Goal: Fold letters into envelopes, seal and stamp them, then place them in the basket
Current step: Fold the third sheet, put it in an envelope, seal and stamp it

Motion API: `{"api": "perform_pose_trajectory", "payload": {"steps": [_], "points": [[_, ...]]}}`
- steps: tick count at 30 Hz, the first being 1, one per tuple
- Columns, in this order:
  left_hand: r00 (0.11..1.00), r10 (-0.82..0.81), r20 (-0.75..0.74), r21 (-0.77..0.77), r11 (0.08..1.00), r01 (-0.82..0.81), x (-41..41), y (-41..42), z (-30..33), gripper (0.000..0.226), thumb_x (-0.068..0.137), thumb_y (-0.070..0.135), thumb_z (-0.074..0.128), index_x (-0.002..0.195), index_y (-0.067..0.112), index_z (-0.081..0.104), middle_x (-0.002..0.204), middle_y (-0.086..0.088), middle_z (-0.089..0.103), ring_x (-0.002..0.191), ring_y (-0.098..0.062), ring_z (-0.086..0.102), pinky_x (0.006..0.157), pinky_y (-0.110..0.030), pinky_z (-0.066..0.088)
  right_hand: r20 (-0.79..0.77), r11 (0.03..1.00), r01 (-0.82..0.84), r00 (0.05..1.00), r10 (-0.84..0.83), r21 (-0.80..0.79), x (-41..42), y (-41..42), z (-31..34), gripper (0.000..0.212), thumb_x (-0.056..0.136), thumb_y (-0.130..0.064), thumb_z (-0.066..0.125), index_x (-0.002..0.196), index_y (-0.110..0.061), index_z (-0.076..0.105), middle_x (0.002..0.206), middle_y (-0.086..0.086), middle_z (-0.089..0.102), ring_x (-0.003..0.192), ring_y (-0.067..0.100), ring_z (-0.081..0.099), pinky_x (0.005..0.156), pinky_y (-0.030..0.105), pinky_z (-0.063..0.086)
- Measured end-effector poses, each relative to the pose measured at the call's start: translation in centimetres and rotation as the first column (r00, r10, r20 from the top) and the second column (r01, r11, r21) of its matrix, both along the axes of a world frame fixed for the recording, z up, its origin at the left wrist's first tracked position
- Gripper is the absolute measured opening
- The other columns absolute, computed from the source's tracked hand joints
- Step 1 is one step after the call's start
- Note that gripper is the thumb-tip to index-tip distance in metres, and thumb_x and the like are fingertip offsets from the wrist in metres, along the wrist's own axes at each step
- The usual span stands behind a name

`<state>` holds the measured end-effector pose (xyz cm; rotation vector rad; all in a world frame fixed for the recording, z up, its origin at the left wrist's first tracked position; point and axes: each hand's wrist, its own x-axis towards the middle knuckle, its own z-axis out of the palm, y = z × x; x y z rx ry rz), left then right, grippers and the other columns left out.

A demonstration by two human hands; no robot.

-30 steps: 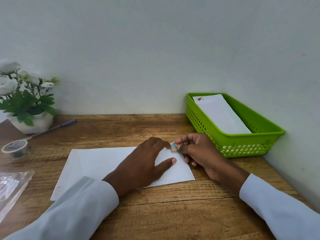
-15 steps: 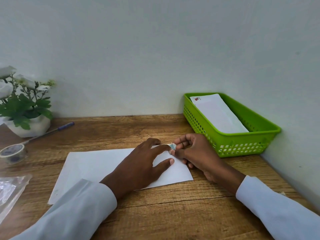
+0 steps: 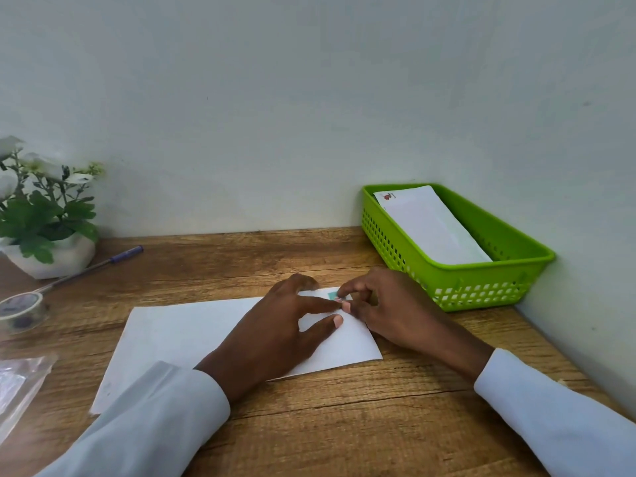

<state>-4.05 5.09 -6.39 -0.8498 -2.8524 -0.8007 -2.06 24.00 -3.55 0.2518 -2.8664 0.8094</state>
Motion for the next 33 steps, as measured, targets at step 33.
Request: {"api": "perform_pose_trajectory", "payload": {"steps": [33], "points": [[0.996, -0.003, -0.090, -0.261, 0.965, -0.020, 0.6, 0.1, 0.2, 0.087, 0.079, 0.081, 0.013, 0.151, 0.032, 0.023, 0.156, 0.011, 0.023, 0.141, -0.012, 0.026, 0.113, -0.026, 0.023, 0.012, 0.985, -0.009, 1.000, 0.007, 0.172, -0.1, -1.3, 0.0, 0.046, 0.087, -0.026, 0.061, 0.134, -0.028, 0.061, 0.102, -0.004, 0.047, 0.107, 0.022, 0.058, 0.077, 0.026, 0.042]]}}
